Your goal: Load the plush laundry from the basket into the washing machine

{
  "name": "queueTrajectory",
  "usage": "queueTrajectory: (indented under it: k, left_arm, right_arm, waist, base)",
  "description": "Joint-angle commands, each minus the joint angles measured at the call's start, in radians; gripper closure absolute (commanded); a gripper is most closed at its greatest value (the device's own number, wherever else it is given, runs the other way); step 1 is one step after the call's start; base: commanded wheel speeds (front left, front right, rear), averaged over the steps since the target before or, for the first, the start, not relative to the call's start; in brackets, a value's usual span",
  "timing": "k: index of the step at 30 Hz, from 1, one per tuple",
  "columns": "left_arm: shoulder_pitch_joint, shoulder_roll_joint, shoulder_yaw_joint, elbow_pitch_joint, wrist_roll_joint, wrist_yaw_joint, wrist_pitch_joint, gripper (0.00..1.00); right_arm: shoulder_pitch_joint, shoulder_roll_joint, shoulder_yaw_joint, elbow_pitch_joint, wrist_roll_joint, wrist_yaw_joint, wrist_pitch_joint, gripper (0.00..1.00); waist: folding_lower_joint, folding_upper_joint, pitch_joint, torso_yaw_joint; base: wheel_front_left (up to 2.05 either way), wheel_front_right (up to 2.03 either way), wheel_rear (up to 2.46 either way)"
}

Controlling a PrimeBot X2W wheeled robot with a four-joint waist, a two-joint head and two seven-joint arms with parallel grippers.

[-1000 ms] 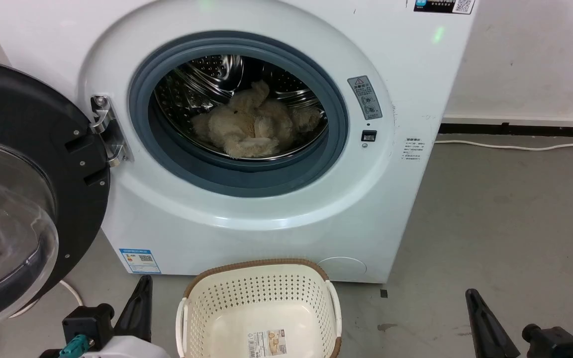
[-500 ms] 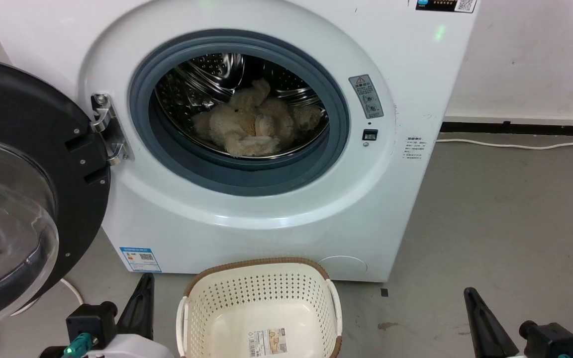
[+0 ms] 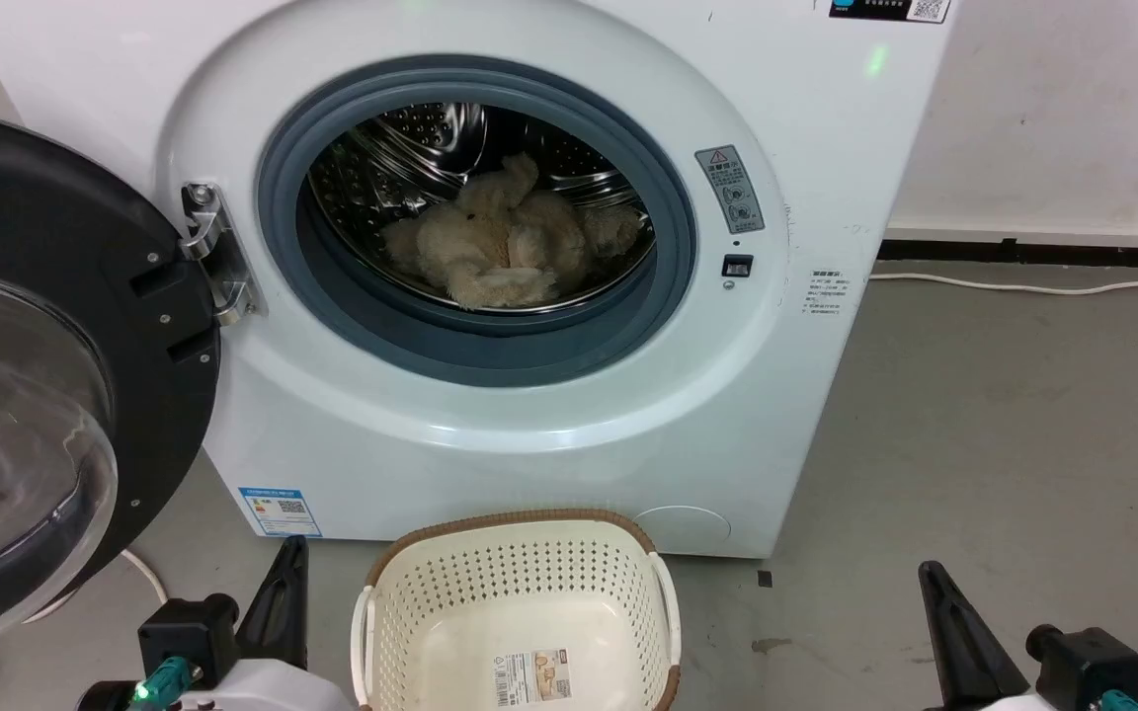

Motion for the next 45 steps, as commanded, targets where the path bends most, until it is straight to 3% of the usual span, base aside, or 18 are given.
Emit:
queueTrajectory:
  k: [1, 45]
  left_arm:
    - [-0.013, -0.008, 0.007, -0.006, 0.015, -0.008, 0.004, 1.00]
    - [-0.031, -0.112, 0.096, -0.019, 0.187, -0.067, 0.047, 1.00]
  right_arm:
    - [-0.019, 0.000, -0.001, -0.008, -0.010, 0.000, 0.004, 1.00]
    - [-0.063, 0.000, -0.003, -0.051, -0.079, 0.000, 0.083, 1.00]
  waist:
    - [0.0000, 0.0000, 0.000, 0.000]
    - [0.0000, 0.0000, 0.014, 0.007]
  base:
    - [0.00, 0.00, 0.00]
    - [0.00, 0.00, 0.00]
